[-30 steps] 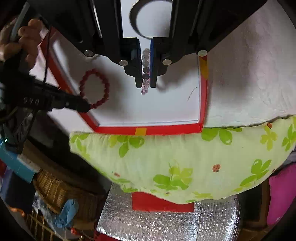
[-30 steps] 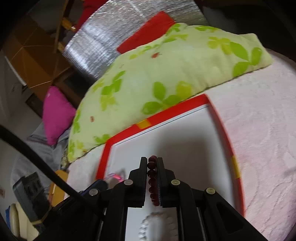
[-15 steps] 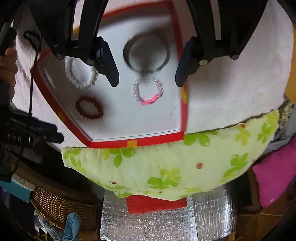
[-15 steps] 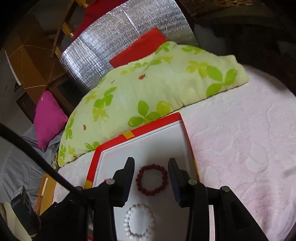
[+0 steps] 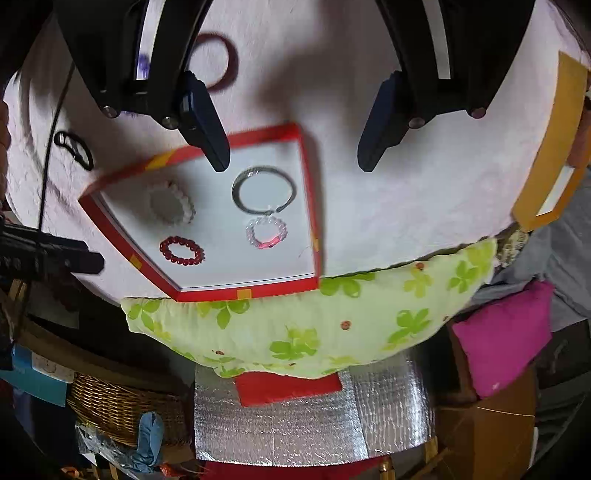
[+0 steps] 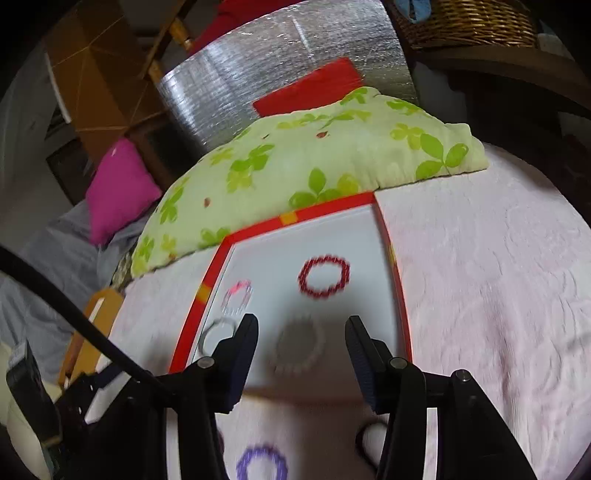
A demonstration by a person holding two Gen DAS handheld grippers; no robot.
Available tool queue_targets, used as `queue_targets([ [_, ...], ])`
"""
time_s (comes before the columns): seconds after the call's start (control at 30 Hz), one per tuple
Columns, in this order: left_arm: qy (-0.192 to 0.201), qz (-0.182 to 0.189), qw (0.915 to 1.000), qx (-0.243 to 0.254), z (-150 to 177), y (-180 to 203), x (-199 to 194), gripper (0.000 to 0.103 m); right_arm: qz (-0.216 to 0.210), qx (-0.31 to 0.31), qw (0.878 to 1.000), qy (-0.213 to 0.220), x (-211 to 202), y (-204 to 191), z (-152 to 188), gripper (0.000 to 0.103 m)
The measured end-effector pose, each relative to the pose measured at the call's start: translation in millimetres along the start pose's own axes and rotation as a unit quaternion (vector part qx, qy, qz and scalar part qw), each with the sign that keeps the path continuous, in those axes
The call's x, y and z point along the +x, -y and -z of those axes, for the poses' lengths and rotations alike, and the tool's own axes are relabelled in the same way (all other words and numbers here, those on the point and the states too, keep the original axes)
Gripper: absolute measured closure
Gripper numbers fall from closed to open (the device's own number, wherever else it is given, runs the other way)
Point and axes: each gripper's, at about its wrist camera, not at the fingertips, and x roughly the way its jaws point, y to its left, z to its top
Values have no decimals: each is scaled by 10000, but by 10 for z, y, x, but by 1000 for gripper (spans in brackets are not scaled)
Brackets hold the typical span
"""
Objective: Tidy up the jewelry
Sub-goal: 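Withdraw both tools from the box toward the remaining items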
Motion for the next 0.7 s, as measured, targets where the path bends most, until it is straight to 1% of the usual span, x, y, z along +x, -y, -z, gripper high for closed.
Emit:
queue_targets([
  [0.17, -67, -13, 9999, -106, 176, -91, -169, 29, -7, -146, 9998, -117, -261, -86, 388, 50],
  [0.33, -227, 62, 9994, -271, 338, -178, -258, 29, 132, -307, 9991, -261, -408, -118, 677, 50],
  [0.47, -311, 119, 9989, -324, 389, -200, -273, 29, 141, -307, 9989, -320, -419, -116, 727, 50],
  [0.7, -315, 113, 9989, -320, 382, -200, -278, 29, 144, -313, 9986, -409, -338, -122, 728, 50],
])
